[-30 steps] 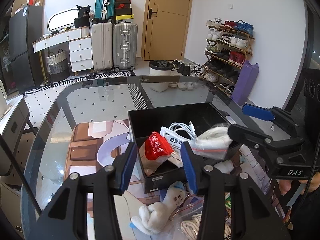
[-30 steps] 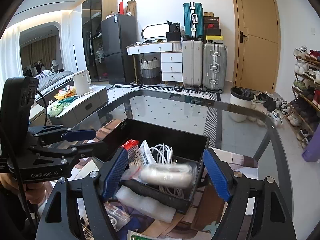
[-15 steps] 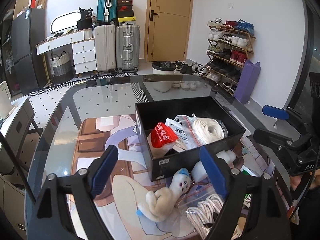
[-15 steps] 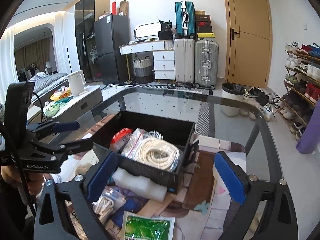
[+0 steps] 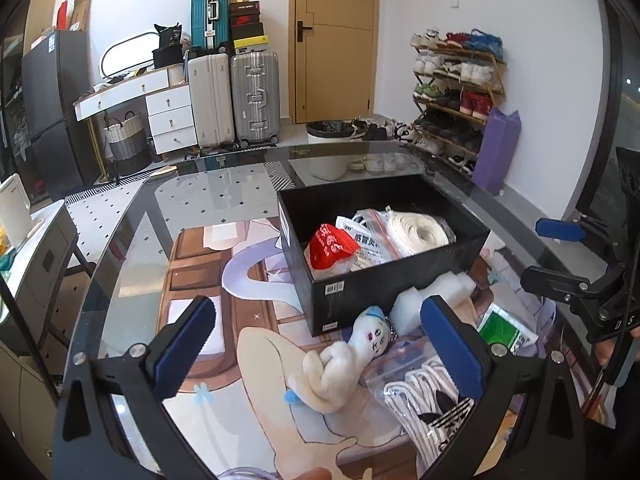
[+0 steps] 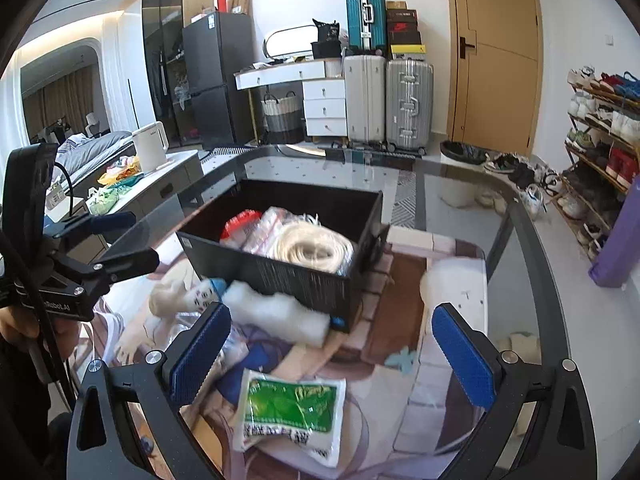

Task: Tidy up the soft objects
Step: 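Move the left tool to the bagged Adidas shoelaces and the right tool to the green packet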

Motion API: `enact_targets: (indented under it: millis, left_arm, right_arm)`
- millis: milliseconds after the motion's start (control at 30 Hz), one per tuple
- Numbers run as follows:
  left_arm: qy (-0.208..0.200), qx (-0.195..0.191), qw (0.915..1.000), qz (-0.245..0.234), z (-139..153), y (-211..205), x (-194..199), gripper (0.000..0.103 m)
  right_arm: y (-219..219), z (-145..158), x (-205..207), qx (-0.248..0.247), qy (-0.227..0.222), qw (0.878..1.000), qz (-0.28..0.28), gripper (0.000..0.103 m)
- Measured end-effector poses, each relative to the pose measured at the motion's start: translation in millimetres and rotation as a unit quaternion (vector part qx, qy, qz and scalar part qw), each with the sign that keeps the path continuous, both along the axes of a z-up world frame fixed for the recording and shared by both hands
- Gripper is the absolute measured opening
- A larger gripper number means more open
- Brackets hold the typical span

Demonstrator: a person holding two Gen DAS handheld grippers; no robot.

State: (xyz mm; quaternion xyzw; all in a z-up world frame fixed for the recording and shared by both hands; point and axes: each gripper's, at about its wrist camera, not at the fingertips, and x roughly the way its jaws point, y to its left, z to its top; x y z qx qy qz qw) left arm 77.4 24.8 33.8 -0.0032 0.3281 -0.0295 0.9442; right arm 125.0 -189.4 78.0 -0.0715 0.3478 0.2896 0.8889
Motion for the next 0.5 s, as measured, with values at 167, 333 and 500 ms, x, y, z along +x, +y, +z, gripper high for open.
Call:
enact_targets:
  millis: [167,333,500]
  left_arm:
    - [0.002,0.005,1.0000,0.001,-1,-2,-5,0.103]
    - [0.009,0.001,1.0000,-0.001,-6,-1,-11,0.103]
    - [0.014,-0.002,0.9999,-0.001,-11,-1,-13,0.103]
  right_arm:
    - [-5,0,-2,-0.003,0.005,1.000,-0.002,0.102]
    - [-3,-2,-4,-0.010,0.014,1.000,0.006,0.102]
    - [2,-9,-7,-0.023,0.026,0.999,0.015,0.102]
